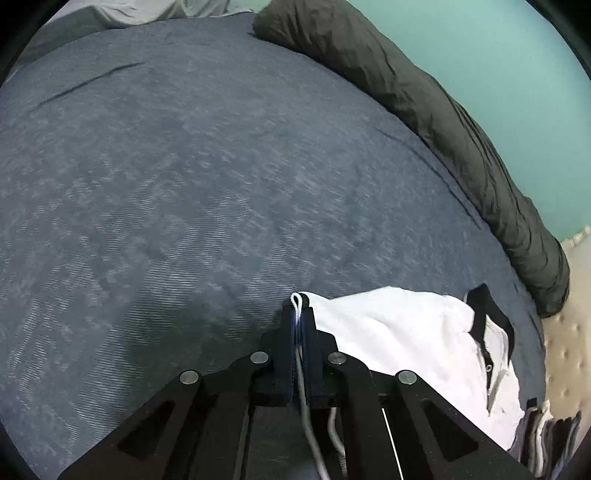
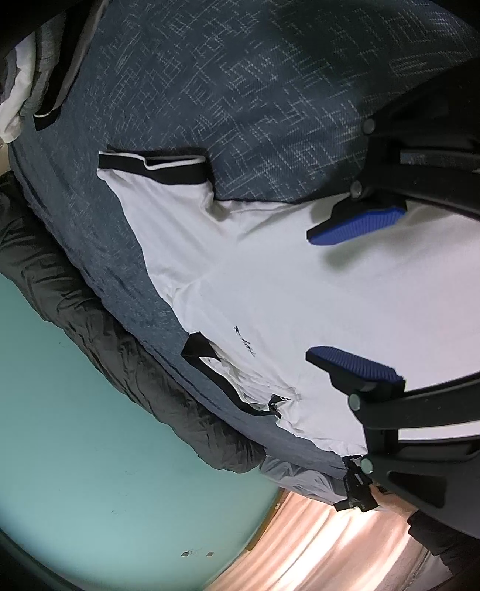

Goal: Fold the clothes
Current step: 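Pull the sleeve out from the shirt body and lay it flat, open left tool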

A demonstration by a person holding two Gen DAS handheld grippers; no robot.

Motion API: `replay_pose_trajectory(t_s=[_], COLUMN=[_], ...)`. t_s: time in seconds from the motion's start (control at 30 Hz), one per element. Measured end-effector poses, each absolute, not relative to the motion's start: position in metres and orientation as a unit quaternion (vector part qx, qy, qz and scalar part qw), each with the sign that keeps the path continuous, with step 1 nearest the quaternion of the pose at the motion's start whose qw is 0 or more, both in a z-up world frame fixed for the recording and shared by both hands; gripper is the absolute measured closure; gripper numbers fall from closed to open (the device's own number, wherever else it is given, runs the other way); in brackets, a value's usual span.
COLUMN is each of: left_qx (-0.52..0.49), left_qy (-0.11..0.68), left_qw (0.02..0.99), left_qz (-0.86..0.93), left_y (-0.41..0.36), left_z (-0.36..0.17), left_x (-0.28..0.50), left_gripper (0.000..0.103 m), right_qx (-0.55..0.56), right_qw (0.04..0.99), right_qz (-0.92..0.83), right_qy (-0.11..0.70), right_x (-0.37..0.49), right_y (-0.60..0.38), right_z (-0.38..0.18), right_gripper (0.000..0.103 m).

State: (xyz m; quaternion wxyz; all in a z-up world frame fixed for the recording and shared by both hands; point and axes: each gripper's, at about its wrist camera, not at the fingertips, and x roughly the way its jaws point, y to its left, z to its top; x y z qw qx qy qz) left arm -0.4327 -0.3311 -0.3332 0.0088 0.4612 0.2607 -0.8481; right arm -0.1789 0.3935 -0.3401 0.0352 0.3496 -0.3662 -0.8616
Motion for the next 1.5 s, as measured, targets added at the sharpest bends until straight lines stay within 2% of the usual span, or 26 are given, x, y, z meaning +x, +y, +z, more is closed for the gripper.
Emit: replay_pose_trajectory(t_s=[0.2,0.33,0.4,0.47,0.6,0.73,1.03,1.5], left_qx=[0.463,0.461,0.463,0.456,0.447,0.476,0.509,0.456], left_qy=[0.277,0.274,0.263,0.245,0.203,0.156,0.089,0.1], left_qw=[0.025,0.027,0.03,0.017,-0.027,-0.051,0.004,-0.013], left_qz=[-0.842,-0.844,-0.846,-0.856,-0.871,-0.864,-0.856,-0.884], left_y=[-0.336,-0.334,-0.33,-0.322,-0.287,-0.246,-0.239,-0.236], left_z=[-0.342,-0.332,-0.321,-0.306,-0.28,-0.29,-0.332,-0.315], left_x=[-0.432,-0.422,-0.413,-0.4,-0.387,-0.383,-0.366,-0.32], left_gripper=[0.099,0.09,0.082,0.065,0.065,0.065,0.065,0.065], right_qx=[0.351,0.351,0.35,0.348,0.343,0.342,0.337,0.341], right_qw=[0.034,0.036,0.036,0.037,0.039,0.042,0.043,0.027], right_qz=[-0.861,-0.86,-0.86,-0.86,-0.861,-0.862,-0.859,-0.856], right_qy=[-0.367,-0.369,-0.37,-0.372,-0.373,-0.373,-0.384,-0.388], right_x=[-0.18,-0.18,-0.18,-0.179,-0.178,-0.179,-0.179,-0.181], right_y=[0.394,0.393,0.393,0.392,0.391,0.387,0.391,0.401], right_z=[-0.342,-0.342,-0.341,-0.34,-0.338,-0.337,-0.336,-0.341], right_gripper=[0.045,0.045,0.045,0.045,0.045,0.045,0.045,0.045])
